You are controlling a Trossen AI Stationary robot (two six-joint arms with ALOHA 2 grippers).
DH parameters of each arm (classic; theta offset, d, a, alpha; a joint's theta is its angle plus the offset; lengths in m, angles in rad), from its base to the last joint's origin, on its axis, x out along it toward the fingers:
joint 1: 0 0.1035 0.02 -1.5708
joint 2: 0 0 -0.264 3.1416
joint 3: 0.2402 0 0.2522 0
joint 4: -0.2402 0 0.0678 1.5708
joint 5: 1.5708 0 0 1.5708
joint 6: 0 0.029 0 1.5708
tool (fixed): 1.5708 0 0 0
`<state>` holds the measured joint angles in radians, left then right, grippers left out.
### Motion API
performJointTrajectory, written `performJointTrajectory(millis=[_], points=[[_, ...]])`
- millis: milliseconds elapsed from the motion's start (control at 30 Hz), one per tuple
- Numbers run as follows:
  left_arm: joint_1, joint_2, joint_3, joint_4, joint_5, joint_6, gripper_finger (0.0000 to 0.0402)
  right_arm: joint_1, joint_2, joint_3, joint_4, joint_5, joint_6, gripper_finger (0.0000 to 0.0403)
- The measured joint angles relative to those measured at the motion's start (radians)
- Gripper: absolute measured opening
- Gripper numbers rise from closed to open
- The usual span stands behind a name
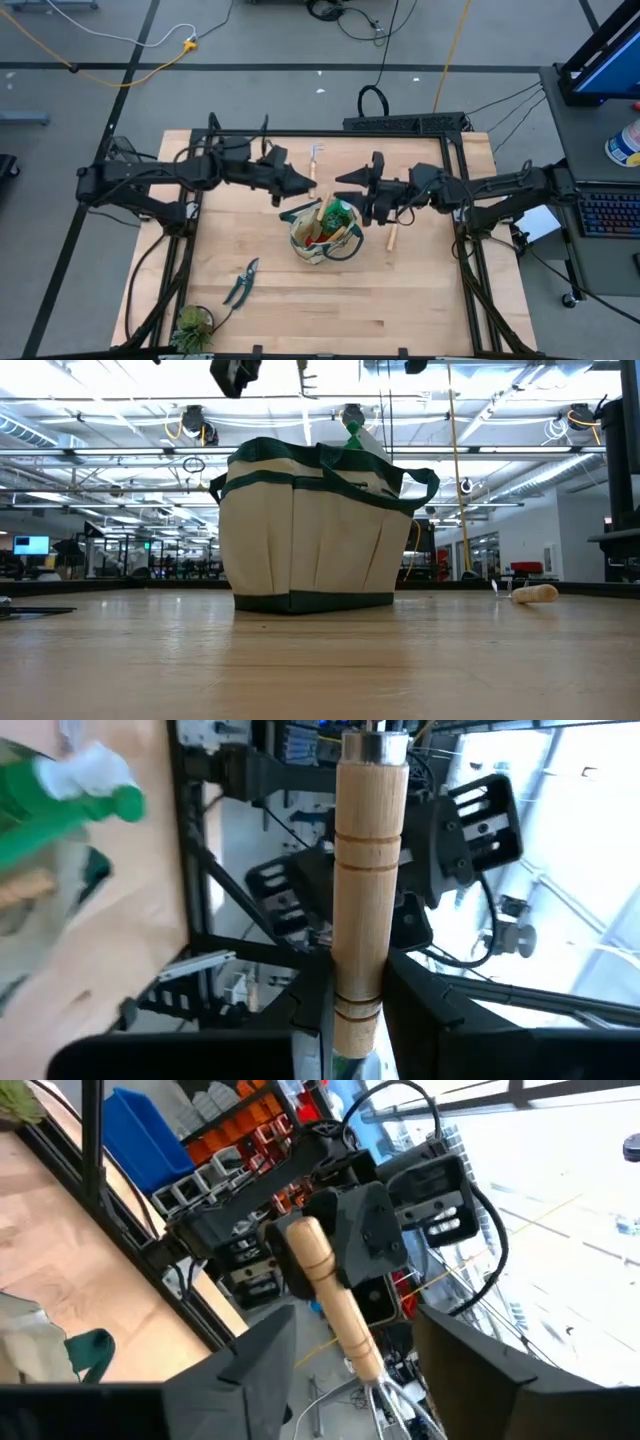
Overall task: Pick & Place Garden tools in Gardening bag
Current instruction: Put the top hand rake into the gardening bag
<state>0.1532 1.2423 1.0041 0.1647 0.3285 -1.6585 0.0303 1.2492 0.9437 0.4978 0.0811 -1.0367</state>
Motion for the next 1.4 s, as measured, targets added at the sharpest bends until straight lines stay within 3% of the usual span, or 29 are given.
performJointTrajectory(millis=[300, 1100, 1400], points=[[-0.047, 0.078, 0.000, 0.126, -0.026, -0.081, 0.0061, 0.000, 0.052, 0.001, 0.006, 0.056, -0.052, 0.0226], [-0.146, 0.086, 0.000, 0.091, -0.144, -0.185, 0.0061, 0.000, 0.077, 0.001, 0.029, 0.053, -0.050, 0.0216], [-0.171, 0.186, 0.000, 0.271, -0.142, -0.237, 0.0061, 0.000, 0.077, 0.000, 0.022, 0.054, -0.041, 0.0215]])
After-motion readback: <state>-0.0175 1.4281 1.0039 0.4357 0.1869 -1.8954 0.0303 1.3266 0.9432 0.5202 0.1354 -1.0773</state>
